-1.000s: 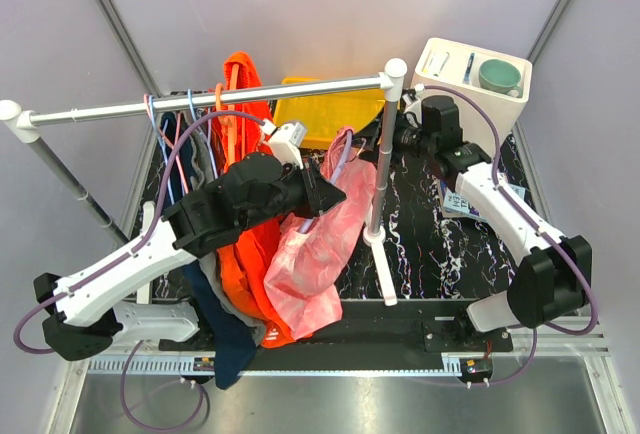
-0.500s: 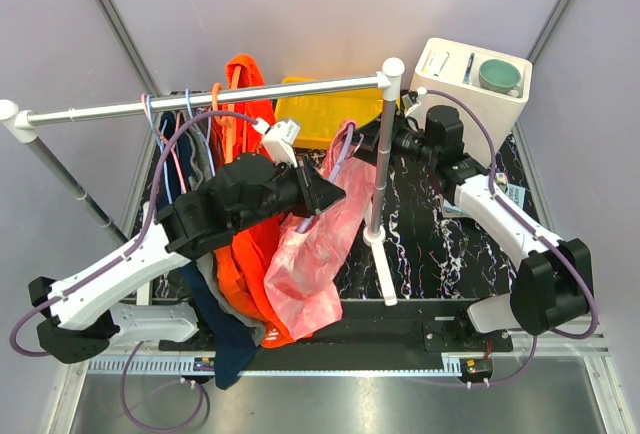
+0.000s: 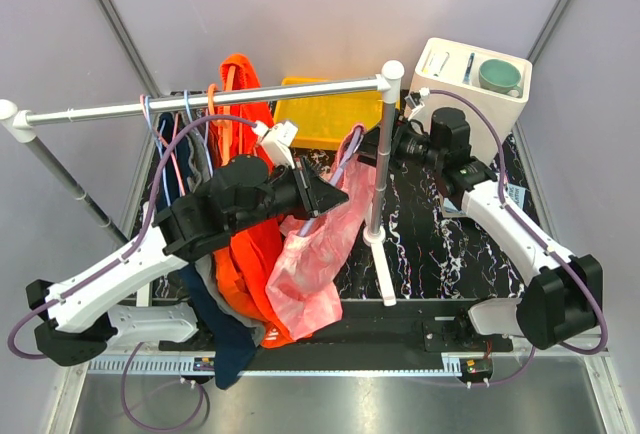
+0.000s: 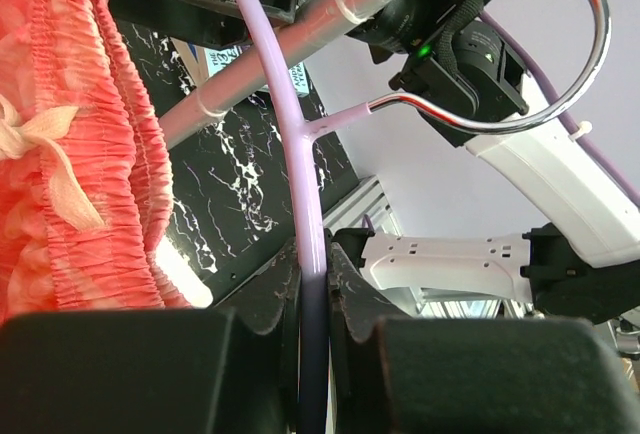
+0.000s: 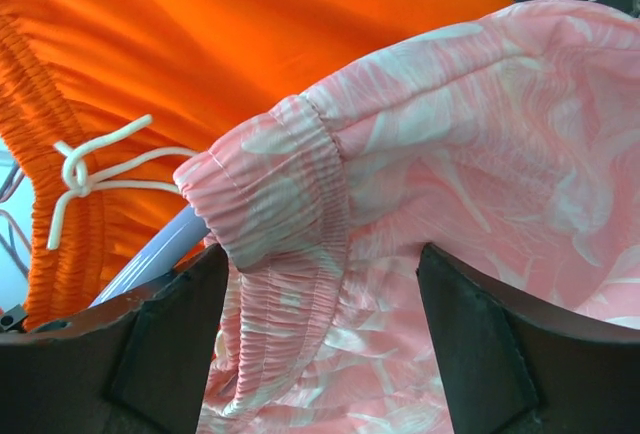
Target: Remove the shorts from the hanger
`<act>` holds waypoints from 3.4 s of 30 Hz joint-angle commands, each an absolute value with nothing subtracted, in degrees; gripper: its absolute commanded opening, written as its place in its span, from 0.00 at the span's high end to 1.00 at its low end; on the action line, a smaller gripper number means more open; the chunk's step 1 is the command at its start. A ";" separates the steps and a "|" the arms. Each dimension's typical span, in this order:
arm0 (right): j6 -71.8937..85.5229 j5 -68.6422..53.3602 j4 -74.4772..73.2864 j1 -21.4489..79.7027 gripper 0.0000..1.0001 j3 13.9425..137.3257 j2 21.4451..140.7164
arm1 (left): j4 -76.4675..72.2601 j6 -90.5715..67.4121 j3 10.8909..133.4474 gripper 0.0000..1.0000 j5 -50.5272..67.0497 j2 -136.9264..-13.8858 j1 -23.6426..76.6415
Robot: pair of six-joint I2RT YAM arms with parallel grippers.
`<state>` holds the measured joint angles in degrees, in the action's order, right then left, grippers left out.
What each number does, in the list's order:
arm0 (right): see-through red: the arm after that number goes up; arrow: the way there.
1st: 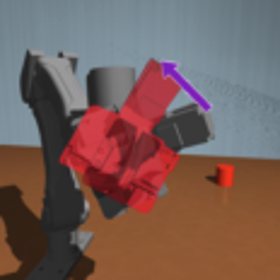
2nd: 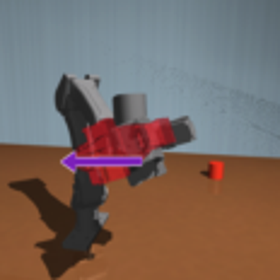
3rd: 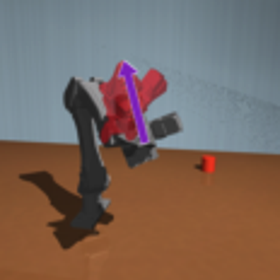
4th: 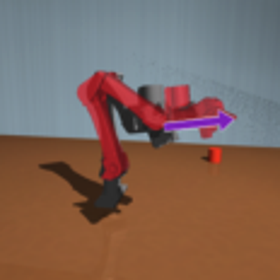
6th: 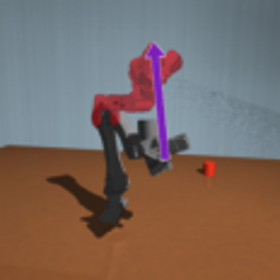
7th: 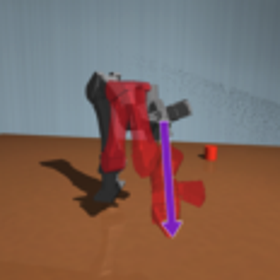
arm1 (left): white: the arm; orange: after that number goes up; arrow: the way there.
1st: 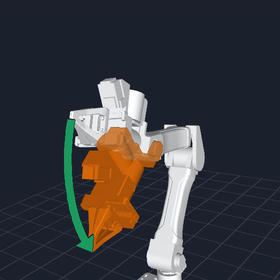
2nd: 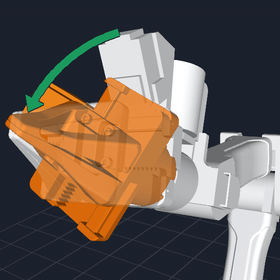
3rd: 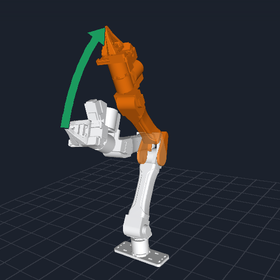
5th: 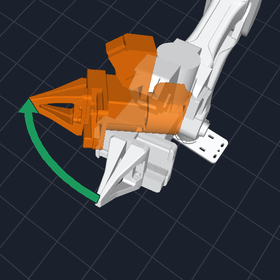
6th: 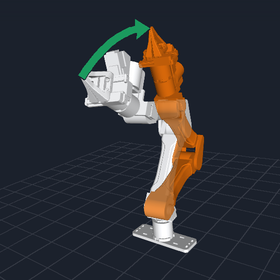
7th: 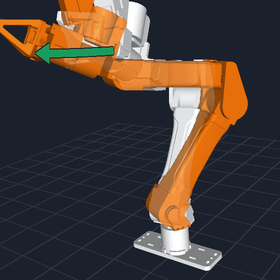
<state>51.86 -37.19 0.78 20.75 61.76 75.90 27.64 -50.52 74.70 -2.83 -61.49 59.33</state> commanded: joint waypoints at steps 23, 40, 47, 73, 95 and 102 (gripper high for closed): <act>42.73 -14.23 -24.51 16.35 1.00 72.42 81.12 | 27.59 -52.57 73.48 1.00 1.48 -58.10 58.98; 31.12 -15.12 -39.46 13.27 1.00 87.27 97.19 | 23.38 -47.64 69.87 1.00 4.57 -50.62 58.27; 28.83 -13.62 -42.45 12.92 1.00 89.38 100.37 | 21.98 -47.02 68.55 1.00 3.35 -48.43 58.27; 35.60 -39.27 -37.97 12.48 1.00 85.16 91.49 | 8.19 -43.42 70.75 1.00 -4.30 -56.42 58.27; 35.59 -34.46 -47.10 16.79 0.95 93.42 92.28 | 13.45 -40.34 70.40 1.00 -23.91 -61.26 58.36; 38.41 -36.55 -47.64 16.79 0.92 97.81 95.79 | -3.15 -38.67 62.32 1.00 -19.07 -57.57 58.27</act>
